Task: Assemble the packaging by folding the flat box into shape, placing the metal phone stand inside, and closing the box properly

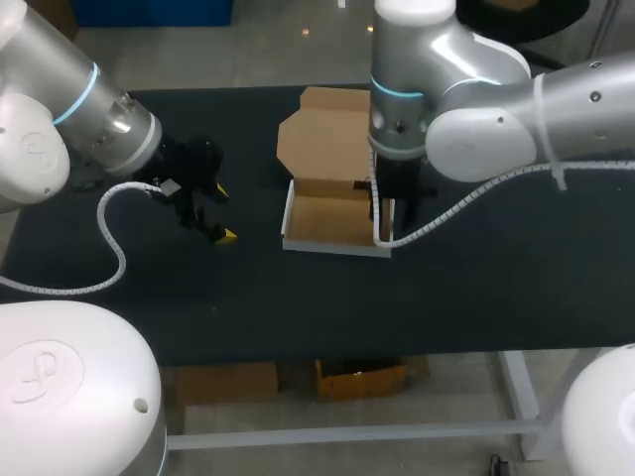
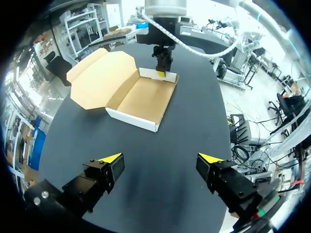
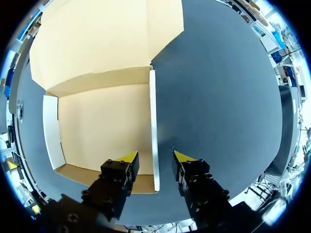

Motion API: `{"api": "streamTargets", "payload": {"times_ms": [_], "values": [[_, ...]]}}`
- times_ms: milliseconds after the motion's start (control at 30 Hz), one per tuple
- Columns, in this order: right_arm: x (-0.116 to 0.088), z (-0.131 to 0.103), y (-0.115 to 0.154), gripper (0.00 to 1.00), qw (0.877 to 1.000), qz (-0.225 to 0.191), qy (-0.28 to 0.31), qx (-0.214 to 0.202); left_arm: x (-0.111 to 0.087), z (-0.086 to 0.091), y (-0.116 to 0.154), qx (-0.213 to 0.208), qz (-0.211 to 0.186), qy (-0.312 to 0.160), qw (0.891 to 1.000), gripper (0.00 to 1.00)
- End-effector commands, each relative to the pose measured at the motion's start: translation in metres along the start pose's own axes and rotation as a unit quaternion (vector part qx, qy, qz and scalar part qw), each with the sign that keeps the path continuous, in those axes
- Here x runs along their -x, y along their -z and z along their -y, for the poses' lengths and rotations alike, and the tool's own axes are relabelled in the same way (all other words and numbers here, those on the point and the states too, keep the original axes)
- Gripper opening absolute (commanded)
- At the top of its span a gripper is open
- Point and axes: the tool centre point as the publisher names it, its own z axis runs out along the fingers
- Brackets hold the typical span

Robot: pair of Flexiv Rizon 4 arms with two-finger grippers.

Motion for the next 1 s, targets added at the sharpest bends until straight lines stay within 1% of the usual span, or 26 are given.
{"api": "streamTargets", "payload": {"times_ms": [33,167,300,567,733,900,1000], "values": [[-0.002,0.001,-0.003,0.42,1.000,0.003,-0.001,-0.006,0.000,0.000,-0.001,0.001,0.000,0.000,1.000,1.00],[0.000,0.005,-0.005,0.42,1.000,0.000,-0.001,-0.009,0.000,0.000,-0.001,0.001,0.000,0.000,1.000,1.00],[0.003,0.002,-0.006,0.40,1.000,-0.005,0.000,-0.011,0.000,0.000,-0.001,0.001,0.000,0.000,1.000,1.00],[0.011,-0.015,-0.007,0.39,1.000,-0.007,-0.015,-0.014,0.000,0.000,-0.001,0.001,0.000,0.000,1.000,1.00],[0.007,-0.020,-0.007,0.39,1.000,-0.010,-0.007,-0.014,0.000,0.000,-0.001,0.001,0.000,0.000,1.000,1.00],[0.001,-0.021,-0.005,0.35,1.000,-0.007,0.000,-0.014,0.000,0.000,-0.001,0.001,0.000,0.000,1.000,1.00],[0.000,-0.023,-0.006,0.27,1.000,-0.002,0.001,-0.015,0.000,0.000,-0.001,0.001,0.000,0.000,1.000,1.00]]}}
